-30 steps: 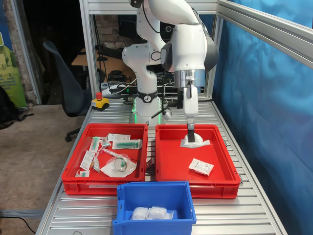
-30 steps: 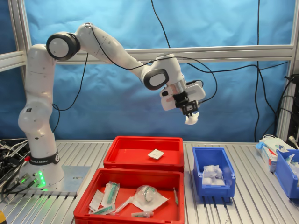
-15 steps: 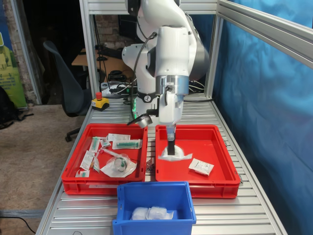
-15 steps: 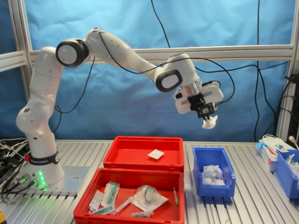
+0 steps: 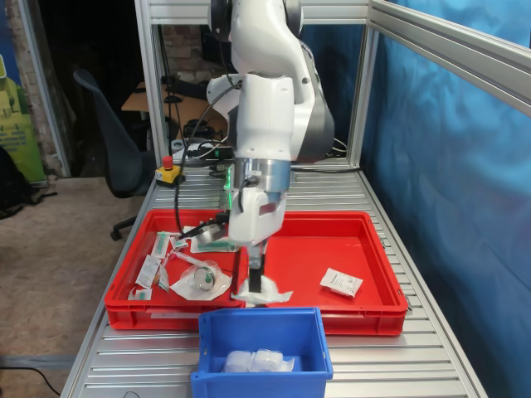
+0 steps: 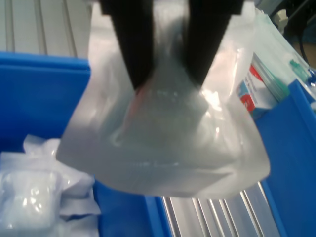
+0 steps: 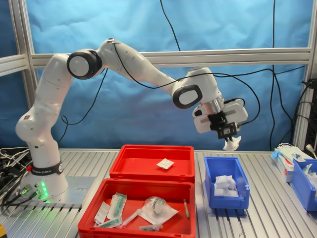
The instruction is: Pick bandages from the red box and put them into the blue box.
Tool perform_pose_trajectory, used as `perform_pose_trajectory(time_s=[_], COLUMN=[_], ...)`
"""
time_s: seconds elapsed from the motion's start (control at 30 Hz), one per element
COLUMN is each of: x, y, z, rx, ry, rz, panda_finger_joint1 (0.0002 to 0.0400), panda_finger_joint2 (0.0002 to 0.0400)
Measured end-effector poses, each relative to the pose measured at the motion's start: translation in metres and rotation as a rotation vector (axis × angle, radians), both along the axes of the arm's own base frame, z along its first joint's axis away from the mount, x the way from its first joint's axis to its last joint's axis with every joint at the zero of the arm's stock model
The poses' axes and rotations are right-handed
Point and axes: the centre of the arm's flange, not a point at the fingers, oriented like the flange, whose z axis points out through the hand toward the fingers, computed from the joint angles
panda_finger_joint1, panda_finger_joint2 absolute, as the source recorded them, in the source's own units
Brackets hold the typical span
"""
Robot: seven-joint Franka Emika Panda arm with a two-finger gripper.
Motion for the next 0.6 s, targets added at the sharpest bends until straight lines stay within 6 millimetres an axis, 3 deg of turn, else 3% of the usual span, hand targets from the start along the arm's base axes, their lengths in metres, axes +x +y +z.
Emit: perform_pose_trajectory(time_s=[0.23, 0.6], x=[0.004, 0.004], y=[-0.018, -0.019], z=[-0.01, -0.008], rx=[-0.009, -0.01], ry=[0.01, 0.006], rz=[-0.025, -0.026], panda_finger_joint1=[0.0039, 0.0039], panda_finger_joint2=[0.0039, 0.0039])
